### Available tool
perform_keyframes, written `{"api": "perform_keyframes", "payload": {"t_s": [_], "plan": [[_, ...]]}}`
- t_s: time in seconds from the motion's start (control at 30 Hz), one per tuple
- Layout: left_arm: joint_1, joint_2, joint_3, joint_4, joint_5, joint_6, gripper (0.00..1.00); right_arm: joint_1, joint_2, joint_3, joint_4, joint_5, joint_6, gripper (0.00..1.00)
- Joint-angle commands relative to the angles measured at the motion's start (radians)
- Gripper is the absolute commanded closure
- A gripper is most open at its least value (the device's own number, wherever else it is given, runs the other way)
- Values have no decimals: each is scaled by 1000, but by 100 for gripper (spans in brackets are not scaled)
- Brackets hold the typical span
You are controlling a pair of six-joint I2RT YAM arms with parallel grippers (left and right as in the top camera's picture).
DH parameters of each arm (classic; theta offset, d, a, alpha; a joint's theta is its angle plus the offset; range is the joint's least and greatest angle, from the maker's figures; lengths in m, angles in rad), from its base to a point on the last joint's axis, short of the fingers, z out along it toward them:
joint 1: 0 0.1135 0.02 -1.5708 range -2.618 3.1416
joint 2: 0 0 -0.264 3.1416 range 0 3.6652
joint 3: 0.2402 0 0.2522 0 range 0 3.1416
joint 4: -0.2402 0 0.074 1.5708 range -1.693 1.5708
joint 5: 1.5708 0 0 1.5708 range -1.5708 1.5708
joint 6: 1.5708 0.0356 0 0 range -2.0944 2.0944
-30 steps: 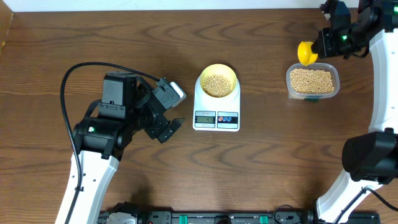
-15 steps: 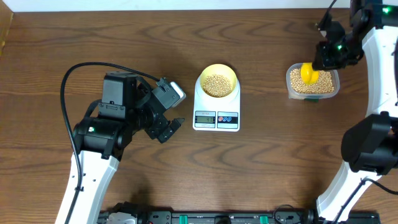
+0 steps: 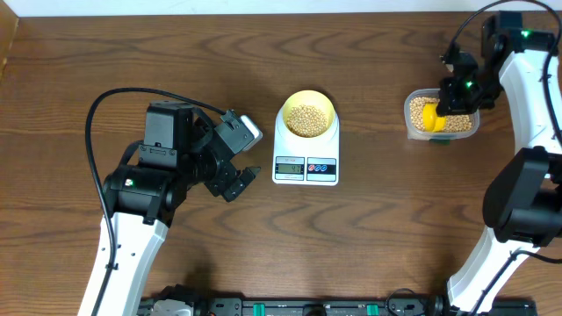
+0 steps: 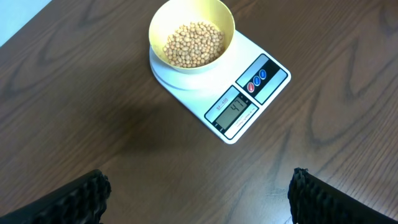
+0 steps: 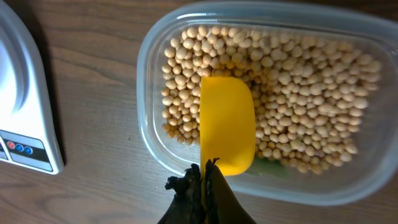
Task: Scoop item into bowl and weigh 50g on scale
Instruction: 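Move the yellow scoop right to the soybean tub with the right gripper, then dip the scoop into the soybeans and lift a small scoopful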
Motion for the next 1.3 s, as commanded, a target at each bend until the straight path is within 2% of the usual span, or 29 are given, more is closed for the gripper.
{"api": "perform_keyframes", "payload": {"t_s": [0.0,0.27,0.43,0.77,1.27], "plan": [[5,-11,-8,-2,10,6,6,-6,5,-47,23,-49,24,99],[5,-11,-8,-2,10,6,6,-37,4,-34,30,-160,47,99],[5,-11,-8,-2,10,6,6,-111,4,-25,30,-285,54,99],[5,-11,-8,-2,10,6,5,-244,4,-24,29,-403,56,99],[5,-11,-8,-2,10,6,6,-230,2,-24,32,-713,11,99]]}}
